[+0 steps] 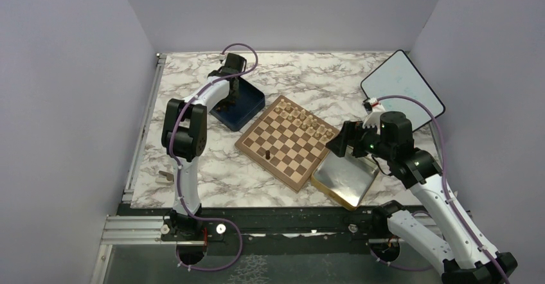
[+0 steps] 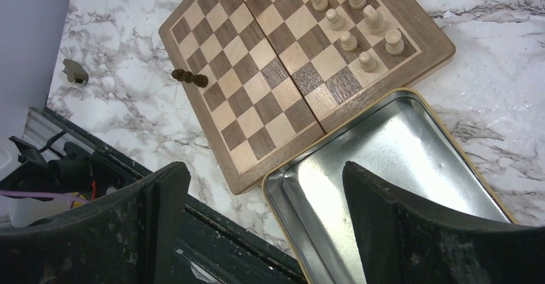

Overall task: Set up the chess pieces on the board
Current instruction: Pick up the chess piece from the storage box.

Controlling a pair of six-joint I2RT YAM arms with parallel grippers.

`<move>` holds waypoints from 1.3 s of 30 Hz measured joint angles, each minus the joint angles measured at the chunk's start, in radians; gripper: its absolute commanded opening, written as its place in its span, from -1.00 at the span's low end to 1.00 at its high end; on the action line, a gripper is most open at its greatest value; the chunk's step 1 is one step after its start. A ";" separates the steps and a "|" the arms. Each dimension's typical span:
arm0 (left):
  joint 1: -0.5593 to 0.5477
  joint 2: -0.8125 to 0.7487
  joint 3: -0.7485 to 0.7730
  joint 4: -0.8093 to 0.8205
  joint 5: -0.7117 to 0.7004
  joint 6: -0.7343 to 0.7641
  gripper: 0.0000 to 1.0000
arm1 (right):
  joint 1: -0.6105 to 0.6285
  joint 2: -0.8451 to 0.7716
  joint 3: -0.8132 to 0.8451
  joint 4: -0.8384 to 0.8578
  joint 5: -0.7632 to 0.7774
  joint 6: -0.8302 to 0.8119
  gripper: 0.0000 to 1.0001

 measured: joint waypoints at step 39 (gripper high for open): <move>-0.003 -0.083 0.020 -0.024 0.043 0.040 -0.78 | 0.000 -0.047 -0.001 -0.006 0.017 0.003 0.89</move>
